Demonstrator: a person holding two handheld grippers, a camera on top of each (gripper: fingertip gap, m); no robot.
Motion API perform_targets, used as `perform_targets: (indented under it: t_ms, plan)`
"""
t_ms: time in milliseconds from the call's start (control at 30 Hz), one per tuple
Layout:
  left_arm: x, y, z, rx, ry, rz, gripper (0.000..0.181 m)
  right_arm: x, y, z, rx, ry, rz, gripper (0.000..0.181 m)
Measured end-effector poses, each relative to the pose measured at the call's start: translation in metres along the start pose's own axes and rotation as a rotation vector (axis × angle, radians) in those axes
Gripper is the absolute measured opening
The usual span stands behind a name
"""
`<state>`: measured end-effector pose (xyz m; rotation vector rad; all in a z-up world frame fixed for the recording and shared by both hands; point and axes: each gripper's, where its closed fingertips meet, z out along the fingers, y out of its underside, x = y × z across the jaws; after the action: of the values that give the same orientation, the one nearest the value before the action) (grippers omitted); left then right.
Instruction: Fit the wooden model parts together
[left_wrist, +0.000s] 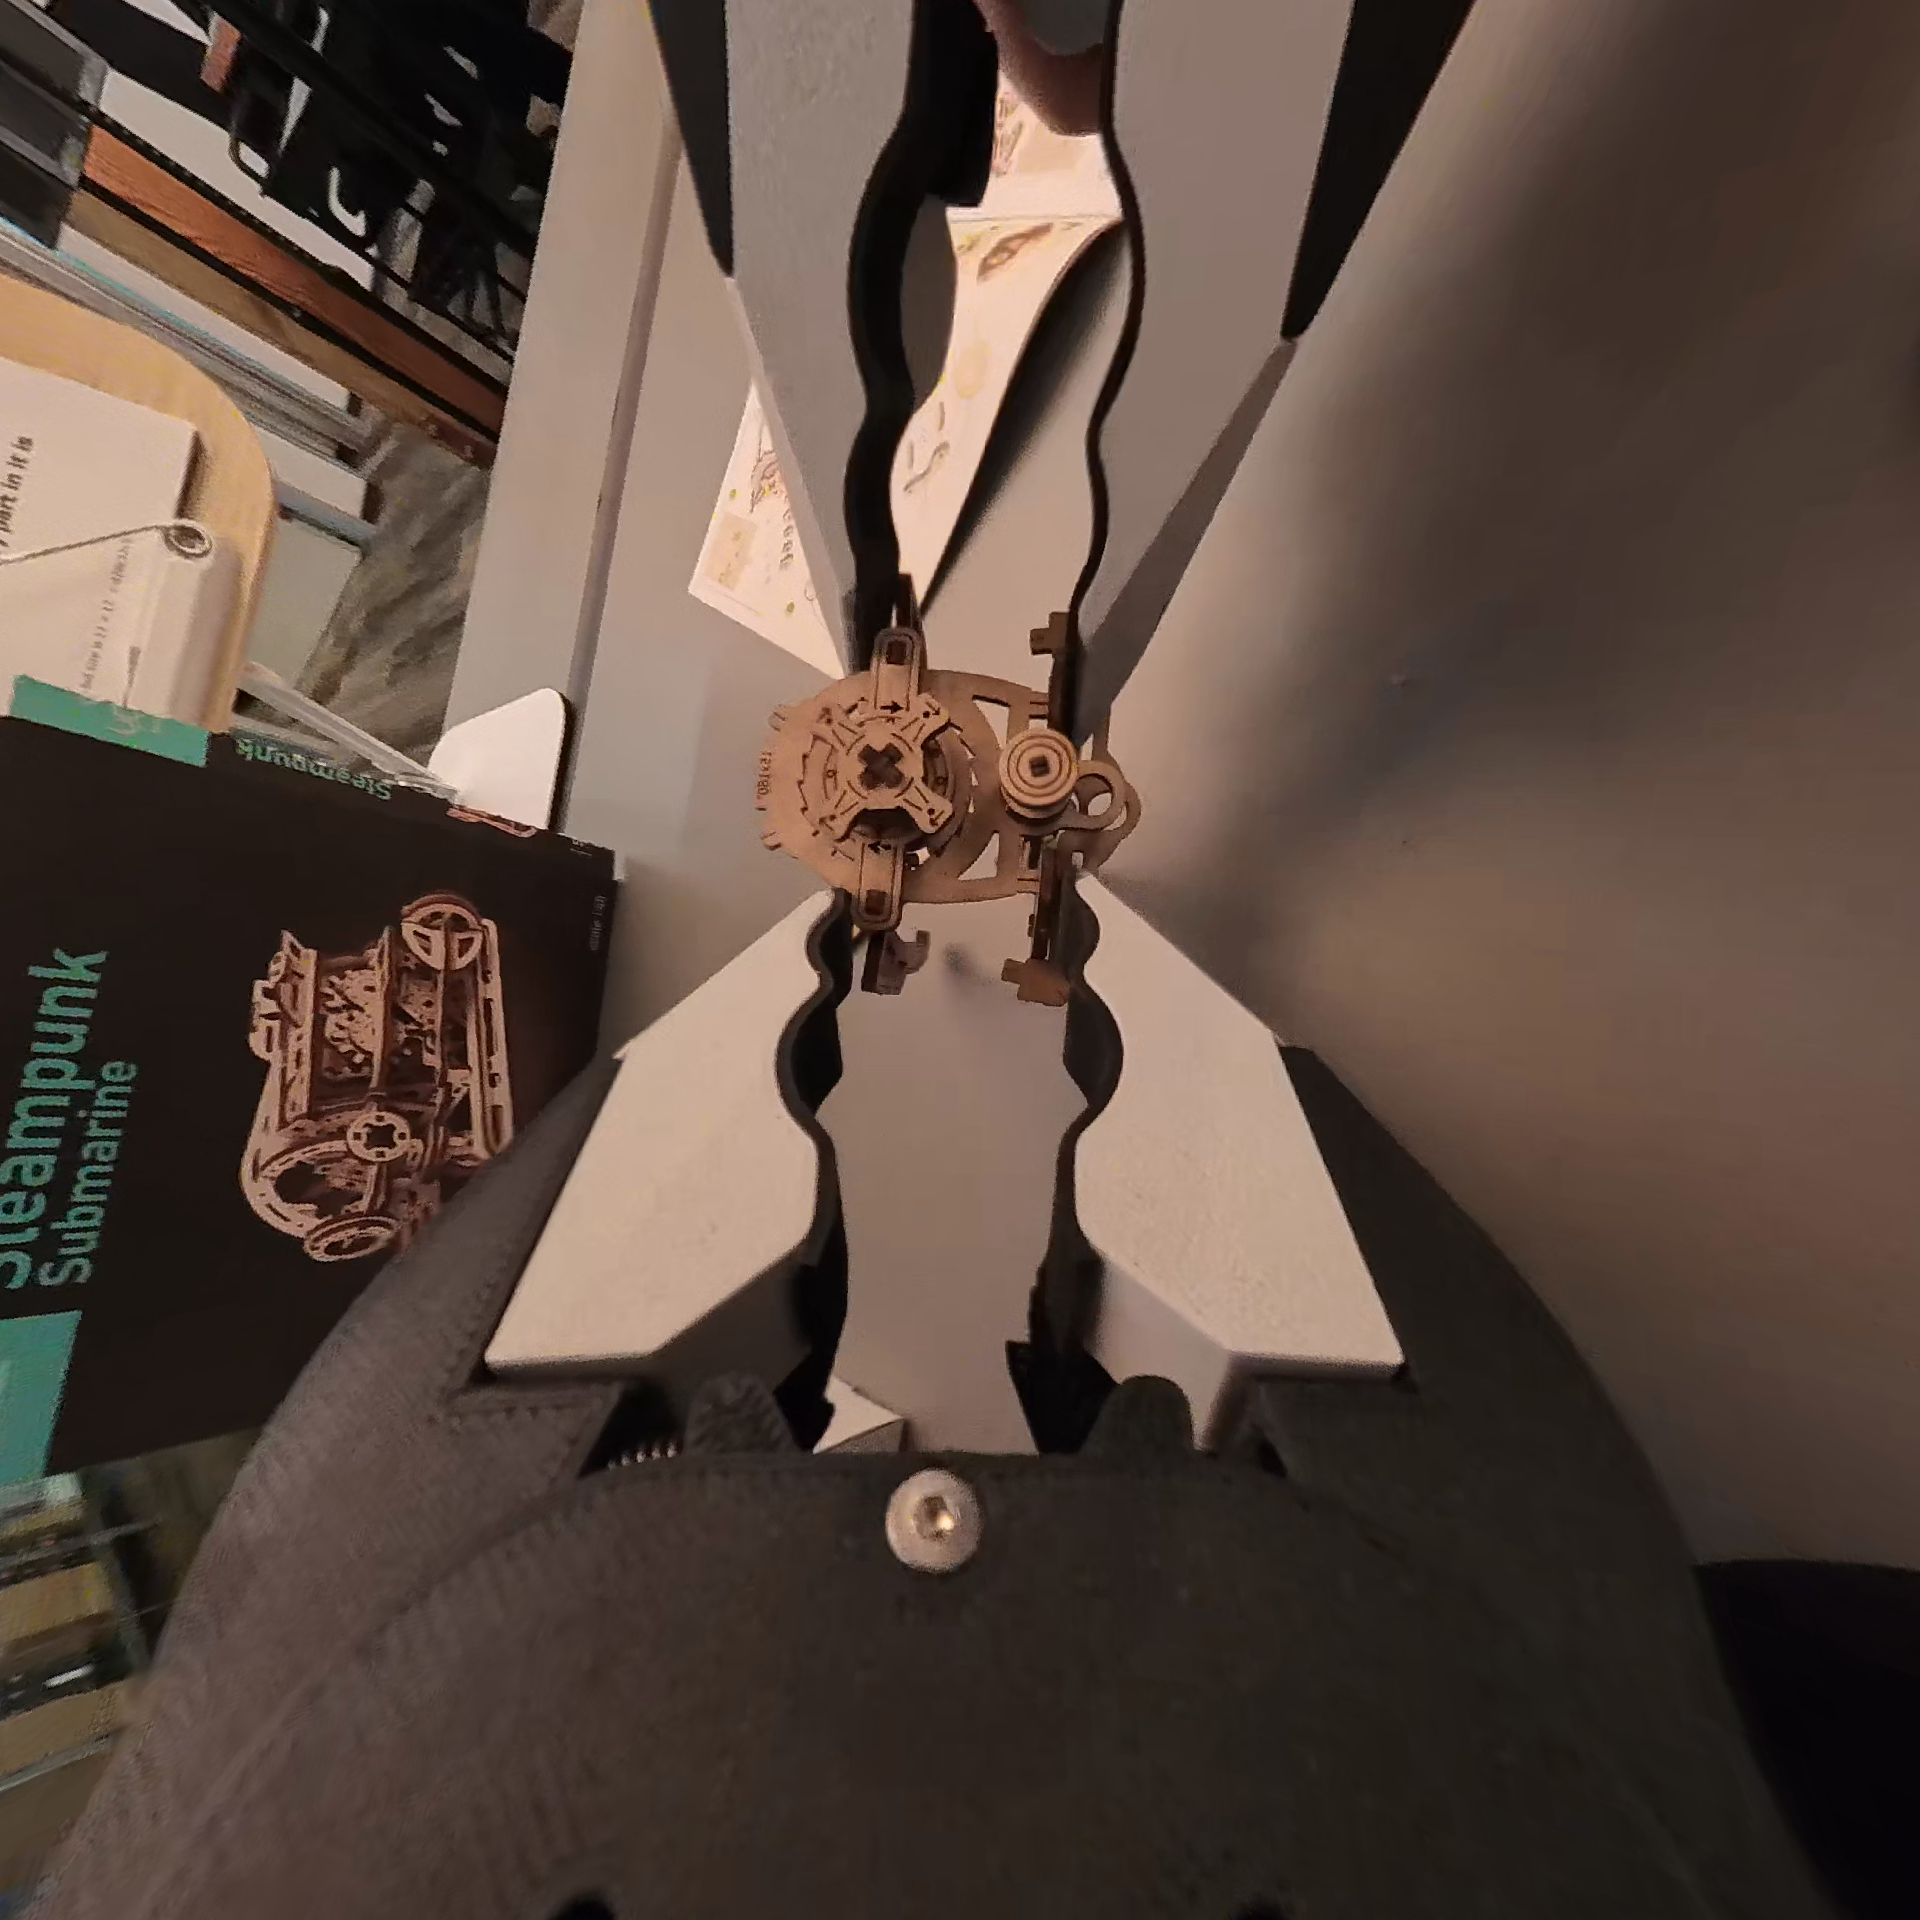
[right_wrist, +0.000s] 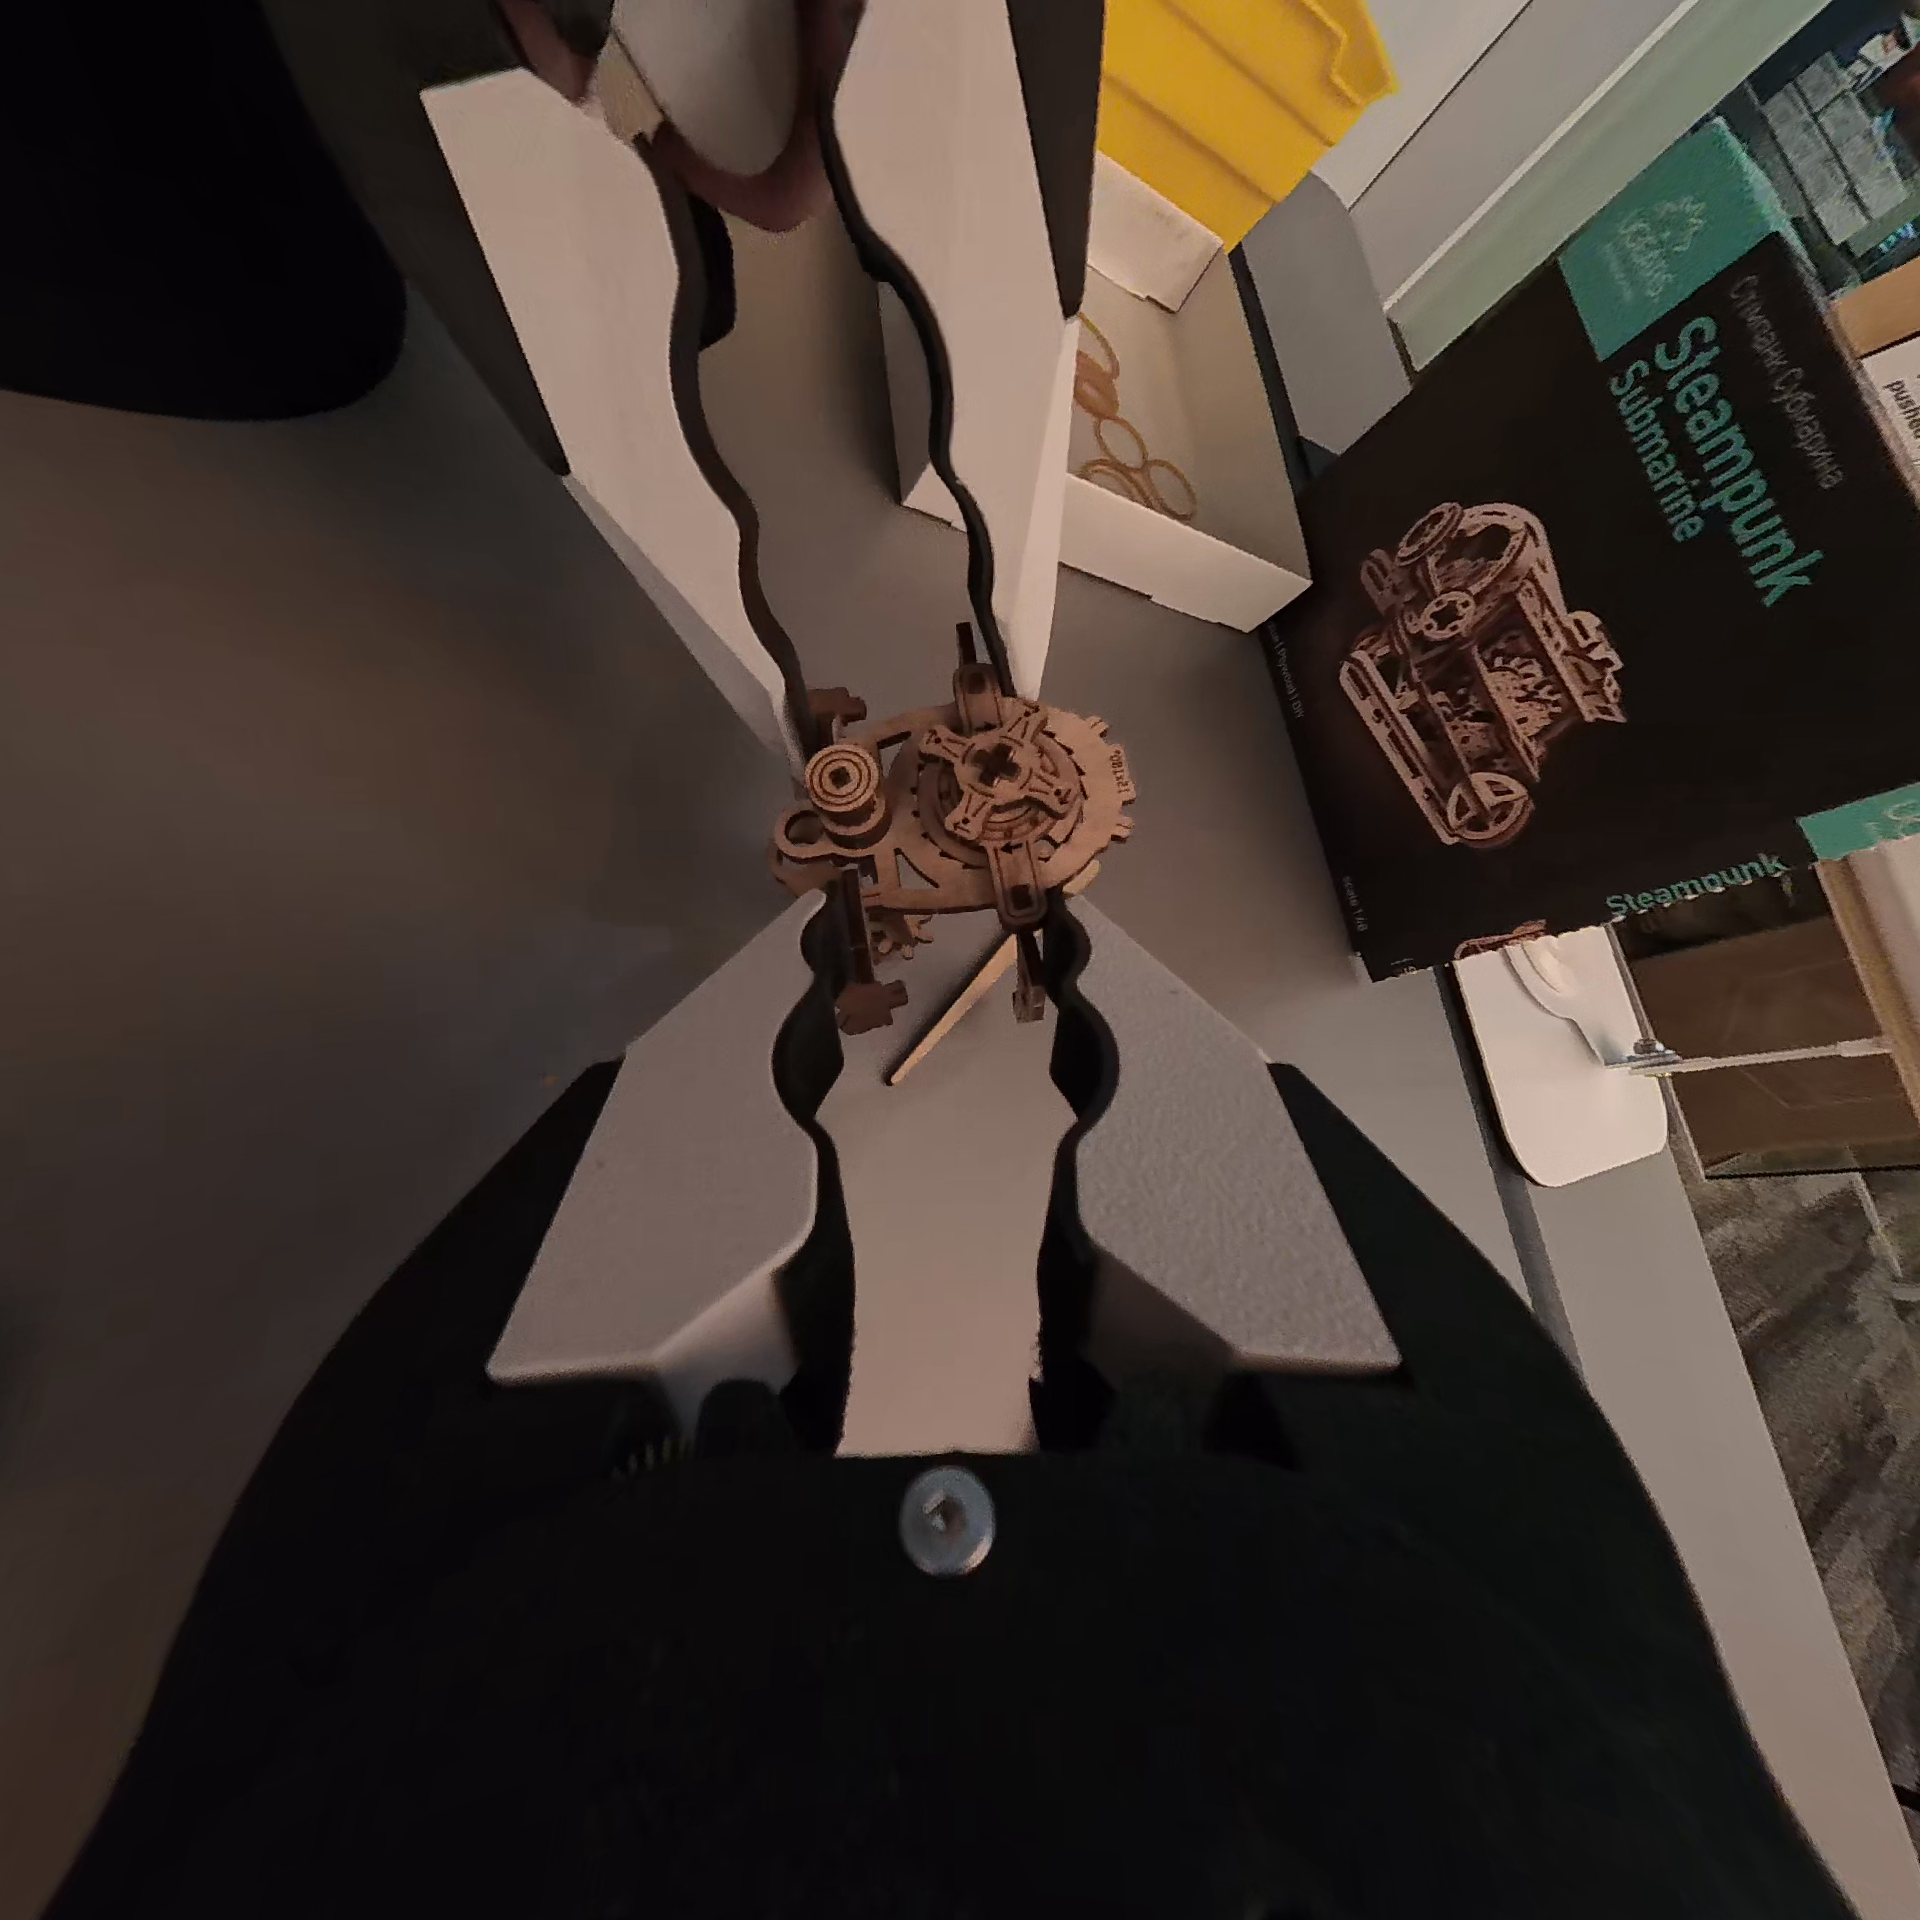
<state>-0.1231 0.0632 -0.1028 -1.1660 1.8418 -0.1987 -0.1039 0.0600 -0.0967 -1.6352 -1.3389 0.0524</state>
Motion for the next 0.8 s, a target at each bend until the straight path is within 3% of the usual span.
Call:
perform_targets:
  t_ms: [467,800]
  plan:
    - [0.0013,0.001,-0.0001,-0.022,0.062,-0.095,0.036,-0.0008,0.0001,-0.0002,0.016,-0.013,0.011,0.036]
    - [-0.0032,-0.0051,0.0013,0.047,-0.007,-0.081,0.037,0.003,0.0005,-0.0032,0.044,0.0,-0.001,0.036]
